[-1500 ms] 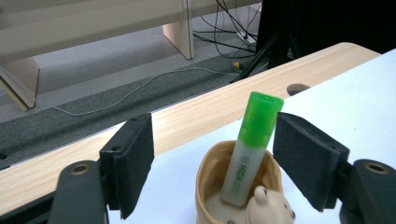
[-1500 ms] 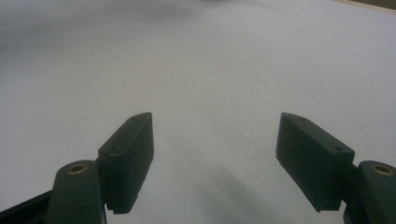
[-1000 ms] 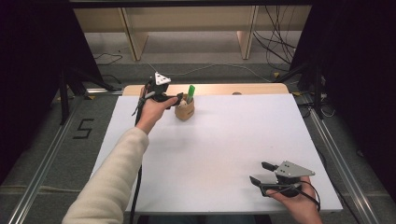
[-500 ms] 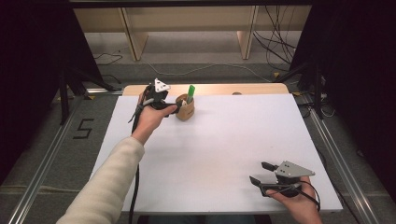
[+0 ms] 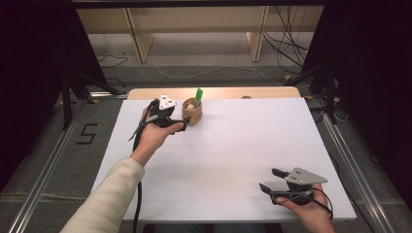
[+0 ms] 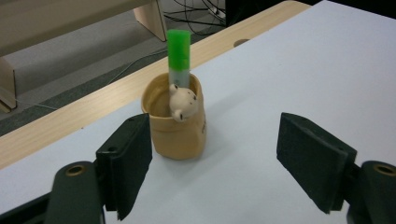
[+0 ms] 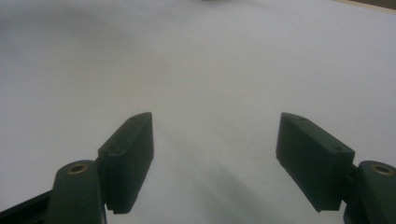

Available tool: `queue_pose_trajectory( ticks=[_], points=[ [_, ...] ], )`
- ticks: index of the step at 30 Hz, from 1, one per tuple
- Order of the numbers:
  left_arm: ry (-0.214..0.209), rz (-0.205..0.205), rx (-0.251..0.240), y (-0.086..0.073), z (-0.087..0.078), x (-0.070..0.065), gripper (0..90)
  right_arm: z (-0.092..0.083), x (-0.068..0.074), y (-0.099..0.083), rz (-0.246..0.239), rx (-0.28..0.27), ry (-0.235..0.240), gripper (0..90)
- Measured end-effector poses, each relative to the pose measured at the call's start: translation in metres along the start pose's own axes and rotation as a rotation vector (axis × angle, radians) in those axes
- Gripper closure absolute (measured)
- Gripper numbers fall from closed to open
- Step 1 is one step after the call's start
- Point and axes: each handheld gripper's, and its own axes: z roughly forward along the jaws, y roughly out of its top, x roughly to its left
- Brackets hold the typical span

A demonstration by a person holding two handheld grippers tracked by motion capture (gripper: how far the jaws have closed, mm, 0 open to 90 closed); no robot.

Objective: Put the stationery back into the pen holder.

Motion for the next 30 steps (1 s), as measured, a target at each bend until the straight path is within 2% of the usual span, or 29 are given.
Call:
queue_pose_trajectory(
  ticks=[7, 16, 25, 30],
  points=[
    [-0.028, 0.013, -0.009, -0.009, -0.009, -0.014, 26.8, 0.0, 0.0, 0.0, 0.002, 0.0, 0.0, 28.3],
    [-0.06, 0.049, 0.0, -0.021, -0.022, -0.027, 26.6, 0.0, 0.0, 0.0, 0.002, 0.0, 0.001, 28.3],
    [-0.087, 0.053, 0.001, -0.043, -0.036, -0.038, 26.6, 0.0, 0.001, 0.0, -0.001, -0.001, 0.001, 28.3],
    [-0.134, 0.063, 0.0, -0.067, -0.044, -0.047, 25.9, 0.0, 0.001, 0.0, 0.001, -0.005, 0.003, 28.3]
  ],
)
